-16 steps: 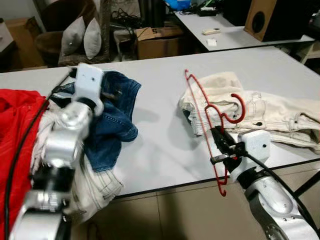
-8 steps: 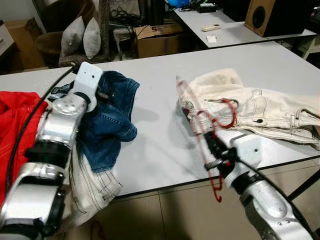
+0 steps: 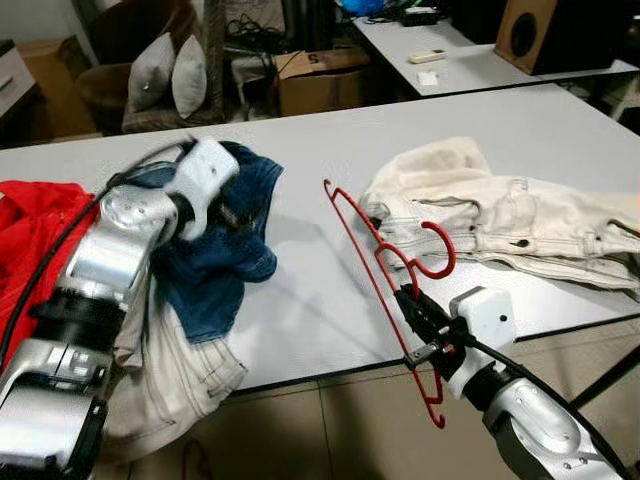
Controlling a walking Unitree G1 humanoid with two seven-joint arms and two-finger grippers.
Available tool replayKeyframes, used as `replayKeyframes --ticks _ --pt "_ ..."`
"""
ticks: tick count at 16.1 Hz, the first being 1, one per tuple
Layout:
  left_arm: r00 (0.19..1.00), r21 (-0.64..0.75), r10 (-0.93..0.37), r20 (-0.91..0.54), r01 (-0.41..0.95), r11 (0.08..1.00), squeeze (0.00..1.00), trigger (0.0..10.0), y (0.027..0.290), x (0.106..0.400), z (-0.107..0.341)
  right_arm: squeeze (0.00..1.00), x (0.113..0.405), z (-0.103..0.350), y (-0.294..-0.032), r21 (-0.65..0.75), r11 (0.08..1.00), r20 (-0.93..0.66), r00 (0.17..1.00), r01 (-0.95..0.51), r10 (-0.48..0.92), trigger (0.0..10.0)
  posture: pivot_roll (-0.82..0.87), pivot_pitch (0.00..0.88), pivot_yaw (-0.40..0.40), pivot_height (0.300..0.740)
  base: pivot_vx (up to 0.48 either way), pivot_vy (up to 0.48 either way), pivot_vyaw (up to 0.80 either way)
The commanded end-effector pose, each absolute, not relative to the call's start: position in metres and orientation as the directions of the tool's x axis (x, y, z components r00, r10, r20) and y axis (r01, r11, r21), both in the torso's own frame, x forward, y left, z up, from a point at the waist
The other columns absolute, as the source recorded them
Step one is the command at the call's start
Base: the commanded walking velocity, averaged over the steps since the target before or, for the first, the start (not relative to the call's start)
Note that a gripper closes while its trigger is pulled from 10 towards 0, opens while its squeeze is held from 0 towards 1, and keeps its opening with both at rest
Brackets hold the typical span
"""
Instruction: Hang hanger
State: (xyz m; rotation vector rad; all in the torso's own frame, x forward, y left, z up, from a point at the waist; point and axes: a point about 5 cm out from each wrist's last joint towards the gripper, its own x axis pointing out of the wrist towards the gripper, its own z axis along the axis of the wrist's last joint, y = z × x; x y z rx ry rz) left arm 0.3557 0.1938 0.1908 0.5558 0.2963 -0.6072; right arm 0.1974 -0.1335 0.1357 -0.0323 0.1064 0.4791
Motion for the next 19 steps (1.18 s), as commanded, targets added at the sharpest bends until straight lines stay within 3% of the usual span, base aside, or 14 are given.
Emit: replayKeyframes --ticks 1,3,5,7,9,10,12,13,19 --pt "0.783 0.437 -0.413 -0.465 0.609 0.662 0.0 10.0 0.199 0.352 0.187 0.0 0.198 0.138 -0.135 -0.01 0.89 -0.106 0.885 -0.456 0.453 10.0 0.0 0.0 0.095 0.74 0.0 0.0 0.0" --pt "0.82 0.506 -0.333 -0.466 0.556 0.66 0.0 10.0 0.207 0.352 0.185 0.0 0.199 0.14 -0.136 -0.007 0.897 -0.099 0.893 -0.442 0.44 10.0 0.0 0.0 0.098 0.74 0.0 0.0 0.0" --pt "0.945 0.604 -0.156 -0.289 0.306 0.736 0.0 10.0 0.224 0.358 0.197 0.0 0.199 0.14 -0.133 0.001 0.897 -0.097 0.892 -0.443 0.441 10.0 0.01 0.0 0.096 0.74 0.0 0.0 0.0" --pt "0.973 0.607 -0.08 -0.218 0.199 0.769 0.0 10.0 0.238 0.359 0.206 0.0 0.198 0.137 -0.13 0.008 0.894 -0.105 0.888 -0.449 0.447 10.0 0.02 0.0 0.095 0.74 0.0 0.0 0.0" --pt "0.966 0.651 -0.052 -0.255 0.211 0.729 0.0 10.0 0.249 0.356 0.201 0.0 0.197 0.136 -0.127 0.015 0.892 -0.106 0.887 -0.451 0.45 10.0 0.03 0.0 0.102 0.74 0.0 0.0 0.0" --pt "0.961 0.625 -0.1 -0.259 0.245 0.741 0.0 10.0 0.245 0.356 0.202 0.0 0.197 0.136 -0.127 0.016 0.892 -0.106 0.886 -0.452 0.451 10.0 0.03 0.0 0.106 0.74 0.0 0.0 0.0" --pt "0.89 0.52 -0.375 -0.258 0.455 0.723 0.0 10.0 0.213 0.349 0.207 0.0 0.195 0.136 -0.129 0.017 0.895 -0.106 0.889 -0.446 0.445 10.0 0.03 0.0 0.113 0.74 0.0 0.0 0.0" --pt "0.846 0.511 -0.446 -0.292 0.532 0.675 0.0 10.0 0.204 0.344 0.204 0.0 0.194 0.136 -0.13 0.015 0.895 -0.106 0.89 -0.445 0.444 10.0 0.03 0.0 0.116 0.74 0.0 0.0 0.0" --pt "0.819 0.599 -0.377 -0.432 0.574 0.559 0.0 10.0 0.218 0.34 0.192 0.0 0.186 0.137 -0.138 -0.012 0.878 -0.123 0.872 -0.479 0.474 10.0 0.03 0.003 0.138 0.74 0.0 0.0 0.0"
